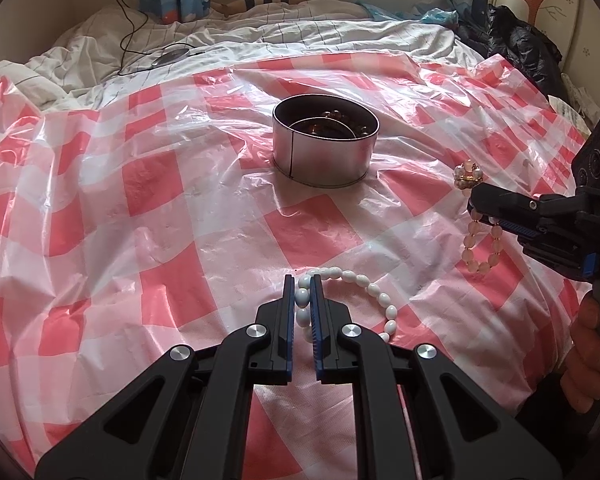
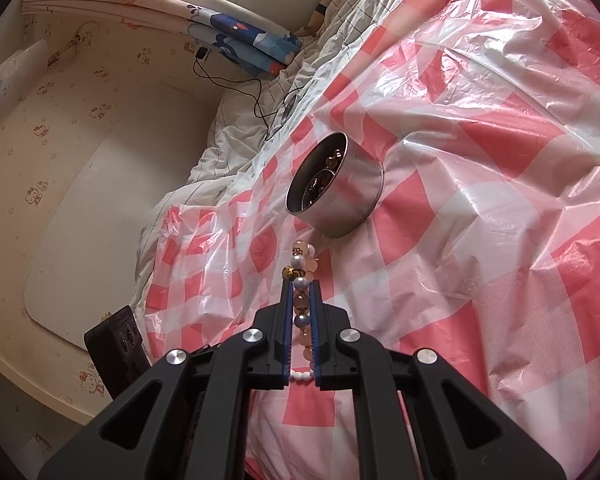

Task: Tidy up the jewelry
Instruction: 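Lift both bead bracelets and move them toward the silver tin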

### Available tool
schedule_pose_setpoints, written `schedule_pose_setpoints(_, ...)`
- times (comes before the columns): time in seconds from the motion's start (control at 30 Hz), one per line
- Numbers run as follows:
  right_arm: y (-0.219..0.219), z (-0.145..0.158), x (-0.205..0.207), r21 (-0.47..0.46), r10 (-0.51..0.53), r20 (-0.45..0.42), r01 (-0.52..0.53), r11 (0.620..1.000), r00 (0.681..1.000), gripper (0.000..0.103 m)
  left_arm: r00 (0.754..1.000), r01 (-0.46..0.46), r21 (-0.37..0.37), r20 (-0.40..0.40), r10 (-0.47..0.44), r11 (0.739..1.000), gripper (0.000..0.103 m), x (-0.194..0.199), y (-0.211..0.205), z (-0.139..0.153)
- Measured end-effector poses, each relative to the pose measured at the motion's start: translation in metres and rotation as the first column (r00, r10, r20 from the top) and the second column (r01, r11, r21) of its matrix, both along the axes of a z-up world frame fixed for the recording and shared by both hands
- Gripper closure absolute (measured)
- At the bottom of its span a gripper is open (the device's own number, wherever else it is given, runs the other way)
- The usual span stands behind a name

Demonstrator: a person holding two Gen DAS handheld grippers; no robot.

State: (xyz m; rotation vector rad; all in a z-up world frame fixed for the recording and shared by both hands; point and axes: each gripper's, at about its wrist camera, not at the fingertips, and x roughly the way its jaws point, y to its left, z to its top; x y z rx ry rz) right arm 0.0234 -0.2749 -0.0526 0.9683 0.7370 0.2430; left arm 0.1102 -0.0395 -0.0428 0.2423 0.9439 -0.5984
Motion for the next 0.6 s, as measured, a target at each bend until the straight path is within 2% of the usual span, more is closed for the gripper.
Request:
schedule_pose_setpoints(0.43,0.0001,-0.0007,0.0001,0.001,0.001,-0.001,-0.001,1.000,1.000,0.094,1.000,-0.001,-0.009,0.005,0.001,1.000,0.096,-0.0014,0.0007,0.0043)
schedule_pose_setpoints(0.6,0.0014,-0.0007,0.0002,0.002,0.001,0.001,-0.001,1.000,1.000,0.094,0.999,-0.005,-0.091,-0.051,0.000,0.996,0.096,0.0034,0.0090,0.0078)
